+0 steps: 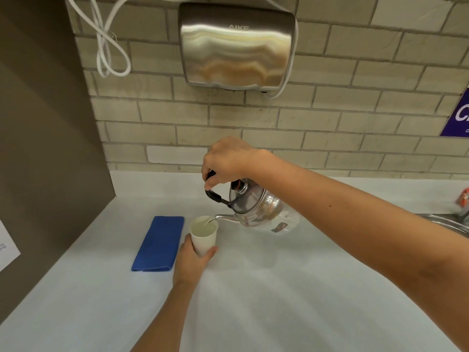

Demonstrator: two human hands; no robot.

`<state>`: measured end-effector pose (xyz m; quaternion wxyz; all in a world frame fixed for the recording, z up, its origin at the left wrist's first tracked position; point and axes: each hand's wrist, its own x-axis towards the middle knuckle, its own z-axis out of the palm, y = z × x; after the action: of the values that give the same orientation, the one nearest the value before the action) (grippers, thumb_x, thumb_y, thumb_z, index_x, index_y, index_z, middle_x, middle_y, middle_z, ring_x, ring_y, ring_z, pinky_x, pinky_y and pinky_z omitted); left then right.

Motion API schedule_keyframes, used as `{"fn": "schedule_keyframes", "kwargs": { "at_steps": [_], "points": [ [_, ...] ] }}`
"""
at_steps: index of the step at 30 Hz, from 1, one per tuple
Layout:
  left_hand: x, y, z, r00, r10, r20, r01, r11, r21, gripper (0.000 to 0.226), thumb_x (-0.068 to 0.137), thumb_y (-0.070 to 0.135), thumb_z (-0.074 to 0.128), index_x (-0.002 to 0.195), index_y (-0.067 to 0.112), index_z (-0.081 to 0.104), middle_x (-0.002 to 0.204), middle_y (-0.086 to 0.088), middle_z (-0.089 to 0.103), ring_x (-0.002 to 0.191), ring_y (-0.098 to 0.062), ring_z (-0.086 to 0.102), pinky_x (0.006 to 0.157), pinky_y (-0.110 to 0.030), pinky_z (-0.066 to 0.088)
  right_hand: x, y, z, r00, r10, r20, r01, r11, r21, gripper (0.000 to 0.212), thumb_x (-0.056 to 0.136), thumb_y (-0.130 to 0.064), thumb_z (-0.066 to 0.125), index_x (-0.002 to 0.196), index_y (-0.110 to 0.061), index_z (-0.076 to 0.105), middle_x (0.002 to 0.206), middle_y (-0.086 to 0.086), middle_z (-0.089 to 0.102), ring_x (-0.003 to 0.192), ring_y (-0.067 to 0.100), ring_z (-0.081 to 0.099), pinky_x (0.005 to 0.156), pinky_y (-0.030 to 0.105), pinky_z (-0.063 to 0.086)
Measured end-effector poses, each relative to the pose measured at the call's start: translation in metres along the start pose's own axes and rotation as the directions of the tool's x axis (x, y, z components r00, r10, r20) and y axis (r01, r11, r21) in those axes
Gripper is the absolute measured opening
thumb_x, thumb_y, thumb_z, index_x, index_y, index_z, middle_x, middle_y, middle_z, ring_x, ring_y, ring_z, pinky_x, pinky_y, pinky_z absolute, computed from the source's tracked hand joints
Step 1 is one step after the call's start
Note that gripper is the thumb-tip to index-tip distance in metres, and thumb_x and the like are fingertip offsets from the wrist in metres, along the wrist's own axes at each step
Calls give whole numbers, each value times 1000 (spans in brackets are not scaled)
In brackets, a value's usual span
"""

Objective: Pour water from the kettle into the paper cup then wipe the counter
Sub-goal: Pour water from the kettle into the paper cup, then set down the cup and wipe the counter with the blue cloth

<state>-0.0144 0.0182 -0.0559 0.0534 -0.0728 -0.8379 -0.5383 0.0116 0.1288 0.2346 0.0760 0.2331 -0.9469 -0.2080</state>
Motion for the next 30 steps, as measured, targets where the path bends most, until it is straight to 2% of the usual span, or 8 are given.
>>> {"fn": "schedule_keyframes", "kwargs": {
  "at_steps": [3, 7, 10, 15, 18, 21, 27, 30],
  "points": [
    [0, 0, 0, 1000, -4, 7, 4, 1000, 5, 72, 65, 42, 78, 123, 18, 42, 115, -6, 59, 103, -23, 56, 81, -35, 49, 1, 0, 1, 1000, -2, -5, 2, 1000, -6, 29, 84, -49, 58, 100, -27, 68, 93, -3, 70, 83, 17, 56, 58, 28, 33],
    [0, 0, -1, 1000, 5, -5, -5, 1000, -12, 70, 64, 41, 78, 120, 19, 43, 107, -2, 58, 98, -21, 56, 76, -32, 47, -2, 3, 4, 1000, 5, -31, -4, 1000, 16, 29, 84, -50, 58, 99, -28, 69, 89, -4, 70, 74, 14, 49, 47, 25, 26],
    [-1, 1, -1, 1000, 9, -13, -10, 1000, -25, 68, 63, 41, 79, 117, 19, 45, 103, 0, 58, 91, -17, 54, 73, -31, 46, -7, 9, 13, 999, 34, -43, -30, 995, 92, 30, 83, -51, 58, 100, -29, 69, 91, -6, 71, 74, 13, 50, 47, 23, 25],
    [-4, 2, -3, 1000, 13, 7, -12, 999, -51, 64, 65, 42, 77, 117, 23, 45, 103, 5, 56, 92, -14, 54, 76, -31, 45, -22, 34, 33, 984, 159, -85, -134, 960, 246, 31, 80, -57, 57, 100, -35, 68, 95, -12, 70, 75, 10, 51, 51, 20, 29],
    [-5, 5, -4, 1000, 24, 2, -24, 997, -76, 61, 65, 37, 78, 115, 23, 46, 101, 7, 56, 92, -13, 54, 75, -29, 44, -29, 57, 46, 948, 283, -143, -219, 910, 352, 30, 79, -59, 57, 97, -38, 69, 96, -12, 72, 83, 13, 59, 54, 23, 32],
    [-6, 7, -5, 1000, 25, -7, -25, 996, -87, 60, 65, 35, 79, 114, 22, 47, 101, 7, 57, 93, -13, 55, 76, -28, 44, -26, 71, 68, 898, 389, -208, -273, 860, 430, 28, 78, -58, 58, 96, -39, 70, 92, -9, 74, 82, 14, 60, 61, 26, 36],
    [-6, 5, -5, 1000, 24, 12, -22, 995, -95, 57, 66, 36, 78, 111, 30, 44, 104, 9, 56, 96, -10, 55, 78, -24, 42, 7, 67, 120, 819, 520, -243, -301, 750, 589, 25, 80, -54, 60, 96, -38, 71, 87, -8, 75, 80, 17, 65, 61, 24, 39],
    [-5, 5, -5, 1000, 12, 22, -10, 996, -85, 62, 65, 37, 78, 116, 27, 45, 106, 8, 56, 98, -9, 54, 80, -25, 43, 28, 61, 139, 790, 559, -253, -294, 706, 644, 24, 81, -53, 59, 95, -37, 71, 89, -6, 76, 75, 16, 63, 60, 25, 42]
  ]
}}
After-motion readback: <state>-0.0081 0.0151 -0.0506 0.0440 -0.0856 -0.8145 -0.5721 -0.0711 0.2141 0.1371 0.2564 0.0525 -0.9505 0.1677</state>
